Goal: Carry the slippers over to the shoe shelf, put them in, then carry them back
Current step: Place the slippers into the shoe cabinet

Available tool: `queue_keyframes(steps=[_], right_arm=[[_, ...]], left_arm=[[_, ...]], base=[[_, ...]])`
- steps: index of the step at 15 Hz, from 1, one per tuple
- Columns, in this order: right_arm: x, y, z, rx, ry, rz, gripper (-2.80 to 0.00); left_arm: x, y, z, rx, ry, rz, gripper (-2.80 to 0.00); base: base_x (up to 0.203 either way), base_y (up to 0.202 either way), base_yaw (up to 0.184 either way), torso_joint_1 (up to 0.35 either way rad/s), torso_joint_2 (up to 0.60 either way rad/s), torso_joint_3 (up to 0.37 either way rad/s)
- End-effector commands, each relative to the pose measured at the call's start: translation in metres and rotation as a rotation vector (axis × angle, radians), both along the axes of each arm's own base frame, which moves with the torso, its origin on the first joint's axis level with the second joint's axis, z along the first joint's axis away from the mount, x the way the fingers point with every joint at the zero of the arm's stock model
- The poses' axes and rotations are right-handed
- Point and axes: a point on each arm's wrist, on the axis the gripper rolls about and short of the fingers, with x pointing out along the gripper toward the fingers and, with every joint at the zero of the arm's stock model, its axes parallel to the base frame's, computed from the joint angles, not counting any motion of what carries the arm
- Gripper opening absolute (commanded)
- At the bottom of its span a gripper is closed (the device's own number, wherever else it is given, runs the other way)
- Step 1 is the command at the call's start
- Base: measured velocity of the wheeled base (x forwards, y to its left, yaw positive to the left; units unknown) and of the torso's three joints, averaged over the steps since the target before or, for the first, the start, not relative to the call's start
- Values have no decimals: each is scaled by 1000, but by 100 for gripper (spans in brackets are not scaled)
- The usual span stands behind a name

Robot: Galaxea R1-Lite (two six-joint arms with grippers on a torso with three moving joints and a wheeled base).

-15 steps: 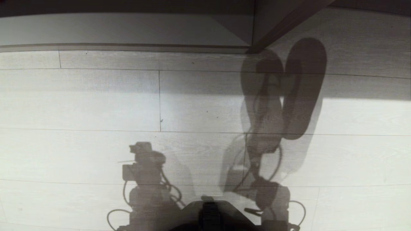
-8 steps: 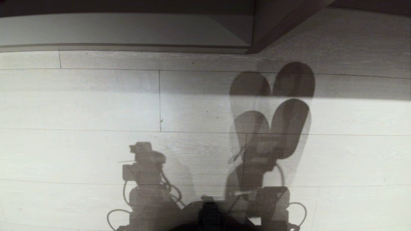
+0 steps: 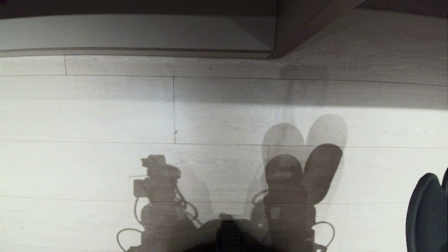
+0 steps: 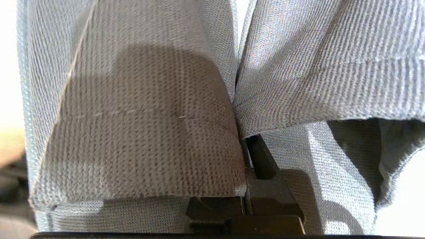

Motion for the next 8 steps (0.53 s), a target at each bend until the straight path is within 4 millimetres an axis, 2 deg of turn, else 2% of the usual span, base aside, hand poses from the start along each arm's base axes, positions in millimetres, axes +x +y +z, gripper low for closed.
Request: queue_keyframes(steps=[1, 4, 6, 8], right_arm=[[-8, 0, -12, 0, 9, 6, -280], [-17, 0, -21, 16, -18, -4, -280], [-16, -3, -28, 14, 54, -98, -280], [-15, -3, -30, 4, 69, -110, -280]], left_arm=[[1, 0, -2, -1, 7, 0, -280], [1, 0, -2, 1, 7, 0, -280], [1, 0, -2, -1, 7, 0, -280], [1, 0, -2, -1, 7, 0, -280]], base=[[0, 0, 0, 0, 0, 0], [0, 0, 0, 0, 0, 0], [0, 0, 0, 0, 0, 0], [0, 0, 0, 0, 0, 0]])
